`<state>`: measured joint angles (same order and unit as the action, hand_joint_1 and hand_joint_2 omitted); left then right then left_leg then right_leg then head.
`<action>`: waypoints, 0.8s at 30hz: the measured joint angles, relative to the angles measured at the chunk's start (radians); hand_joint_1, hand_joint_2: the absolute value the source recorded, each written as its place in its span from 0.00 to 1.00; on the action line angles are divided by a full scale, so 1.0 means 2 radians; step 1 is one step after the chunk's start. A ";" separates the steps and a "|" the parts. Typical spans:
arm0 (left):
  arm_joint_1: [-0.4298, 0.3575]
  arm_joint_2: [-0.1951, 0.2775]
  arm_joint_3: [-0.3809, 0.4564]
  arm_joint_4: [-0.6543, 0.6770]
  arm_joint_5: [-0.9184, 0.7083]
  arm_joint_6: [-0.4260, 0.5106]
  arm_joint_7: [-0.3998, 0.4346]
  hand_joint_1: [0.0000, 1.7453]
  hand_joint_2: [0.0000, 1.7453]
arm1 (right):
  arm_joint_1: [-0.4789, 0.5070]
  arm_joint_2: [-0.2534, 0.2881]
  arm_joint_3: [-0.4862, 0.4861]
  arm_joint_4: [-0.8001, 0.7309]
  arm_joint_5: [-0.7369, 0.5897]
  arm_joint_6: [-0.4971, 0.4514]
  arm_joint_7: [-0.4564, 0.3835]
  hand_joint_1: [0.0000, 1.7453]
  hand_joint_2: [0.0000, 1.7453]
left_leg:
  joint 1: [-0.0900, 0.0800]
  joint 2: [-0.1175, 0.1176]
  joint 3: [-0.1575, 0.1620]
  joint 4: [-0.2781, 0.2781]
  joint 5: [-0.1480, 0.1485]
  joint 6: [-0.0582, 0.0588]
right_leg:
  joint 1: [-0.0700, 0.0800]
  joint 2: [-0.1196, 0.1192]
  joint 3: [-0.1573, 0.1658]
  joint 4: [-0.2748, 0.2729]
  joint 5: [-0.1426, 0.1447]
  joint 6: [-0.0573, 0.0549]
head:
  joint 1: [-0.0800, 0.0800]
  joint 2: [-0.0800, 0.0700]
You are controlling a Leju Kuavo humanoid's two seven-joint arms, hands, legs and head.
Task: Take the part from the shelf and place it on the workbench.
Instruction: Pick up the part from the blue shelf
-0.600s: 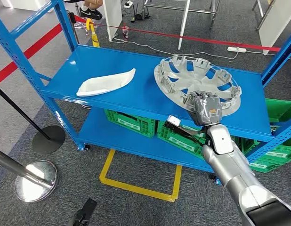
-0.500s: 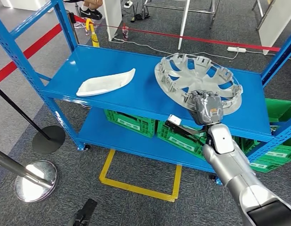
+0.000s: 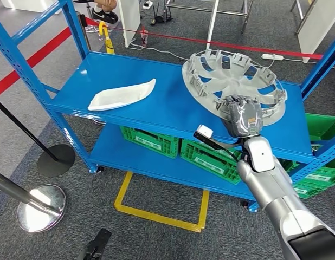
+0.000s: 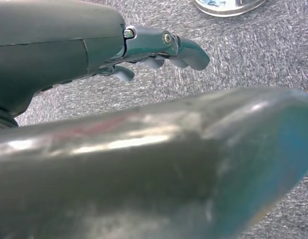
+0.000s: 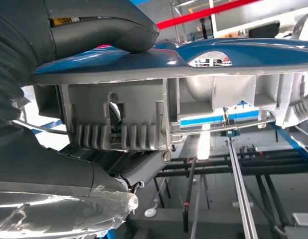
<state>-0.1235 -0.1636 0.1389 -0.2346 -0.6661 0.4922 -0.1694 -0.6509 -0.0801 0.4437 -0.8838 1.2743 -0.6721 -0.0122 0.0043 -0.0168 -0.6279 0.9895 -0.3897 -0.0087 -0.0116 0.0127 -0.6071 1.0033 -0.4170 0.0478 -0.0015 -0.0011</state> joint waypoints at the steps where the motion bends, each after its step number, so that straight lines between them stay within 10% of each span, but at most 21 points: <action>1: 0.000 0.000 0.000 0.000 0.000 0.000 0.000 0.00 0.00 | -0.001 -0.001 -0.001 -0.002 0.000 0.000 0.000 1.00 1.00 | 0.000 0.000 0.000 0.000 0.000 0.000 | 0.000 0.000 0.000 0.000 0.000 0.000 | 0.000 0.000; 24: 0.000 0.001 0.000 0.000 0.001 0.008 0.002 0.00 0.00 | -0.003 -0.007 -0.003 -0.011 0.004 0.001 0.003 1.00 1.00 | 0.000 0.000 0.000 0.000 0.000 0.000 | 0.000 0.000 0.000 0.000 0.000 0.000 | 0.000 0.000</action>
<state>-0.1228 -0.1617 0.1381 -0.2346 -0.6636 0.5087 -0.1659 -0.6579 -0.0938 0.4376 -0.9057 1.2833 -0.6703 -0.0063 0.0043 -0.0168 -0.6280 0.9896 -0.3897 -0.0087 -0.0116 0.0128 -0.6074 1.0034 -0.4170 0.0478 -0.0015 -0.0011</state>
